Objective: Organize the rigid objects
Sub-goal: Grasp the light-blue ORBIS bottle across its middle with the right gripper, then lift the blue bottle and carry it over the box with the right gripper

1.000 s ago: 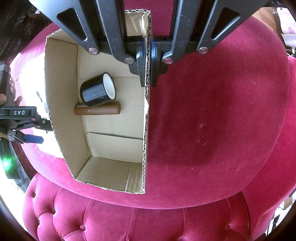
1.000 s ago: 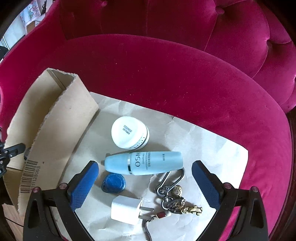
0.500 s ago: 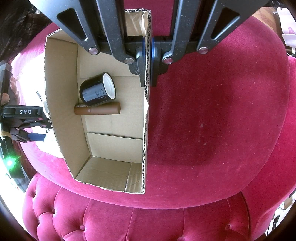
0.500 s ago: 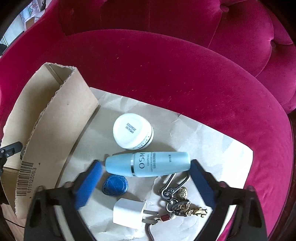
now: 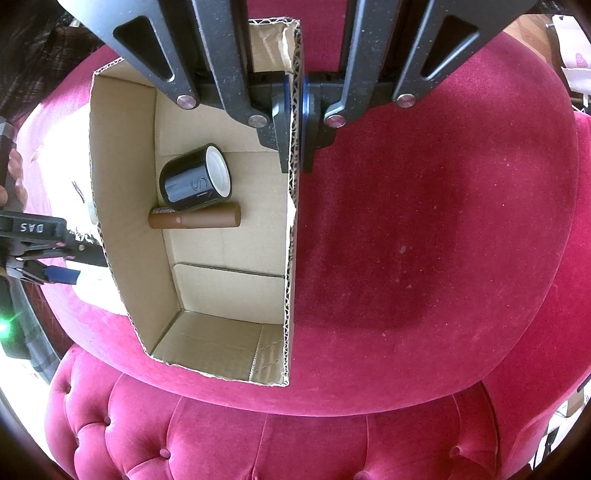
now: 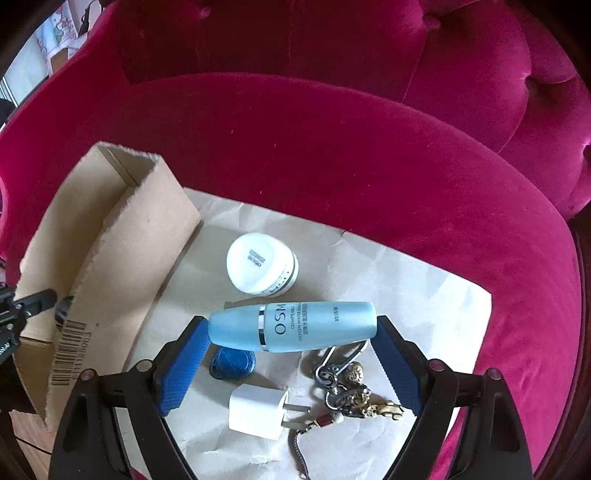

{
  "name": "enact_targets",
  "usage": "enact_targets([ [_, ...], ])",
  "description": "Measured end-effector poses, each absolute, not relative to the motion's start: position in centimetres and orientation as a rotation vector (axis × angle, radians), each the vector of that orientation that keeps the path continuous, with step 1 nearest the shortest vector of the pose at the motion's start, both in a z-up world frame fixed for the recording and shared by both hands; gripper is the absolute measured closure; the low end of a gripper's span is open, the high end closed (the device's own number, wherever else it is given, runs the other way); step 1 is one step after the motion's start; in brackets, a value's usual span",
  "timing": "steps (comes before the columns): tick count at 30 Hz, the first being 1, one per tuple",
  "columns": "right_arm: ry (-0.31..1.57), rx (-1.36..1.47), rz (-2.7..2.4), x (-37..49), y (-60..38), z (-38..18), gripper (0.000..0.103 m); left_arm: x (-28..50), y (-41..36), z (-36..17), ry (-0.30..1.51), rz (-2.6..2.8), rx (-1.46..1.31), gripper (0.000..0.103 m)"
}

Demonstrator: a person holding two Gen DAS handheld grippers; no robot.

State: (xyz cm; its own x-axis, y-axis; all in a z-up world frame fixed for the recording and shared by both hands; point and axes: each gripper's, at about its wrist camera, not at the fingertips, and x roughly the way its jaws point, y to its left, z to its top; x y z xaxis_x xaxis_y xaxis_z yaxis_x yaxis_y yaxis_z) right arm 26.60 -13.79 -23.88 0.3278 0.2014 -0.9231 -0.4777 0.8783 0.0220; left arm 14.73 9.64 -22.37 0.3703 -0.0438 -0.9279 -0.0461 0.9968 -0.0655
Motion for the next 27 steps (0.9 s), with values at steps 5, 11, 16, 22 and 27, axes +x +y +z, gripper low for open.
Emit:
enact_targets([
  [5,1.131,-0.255,0.449,25.8,-13.7,-22.8,0.012,14.7,9.6,-22.2,1.189,0.001,-0.081,0.1],
  [11,1.11,-0.247,0.442,25.0,-13.9,-22.0,0.012,14.7,9.5,-22.2,1.19,0.002,-0.079,0.1],
  [16,1.083,-0.238,0.443,25.1,-14.7,-20.3,0.012,14.7,9.4,-22.2,1.19,0.002,-0.076,0.1],
  [22,1.042,-0.232,0.451,24.1,-14.9,-18.9,0.012,14.8,9.4,-22.2,1.19,0.002,-0.075,0.1],
  [27,1.004,-0.232,0.471,24.0,-14.3,-16.6,0.012,14.8,9.4,-22.1,1.19,0.001,-0.073,0.1],
])
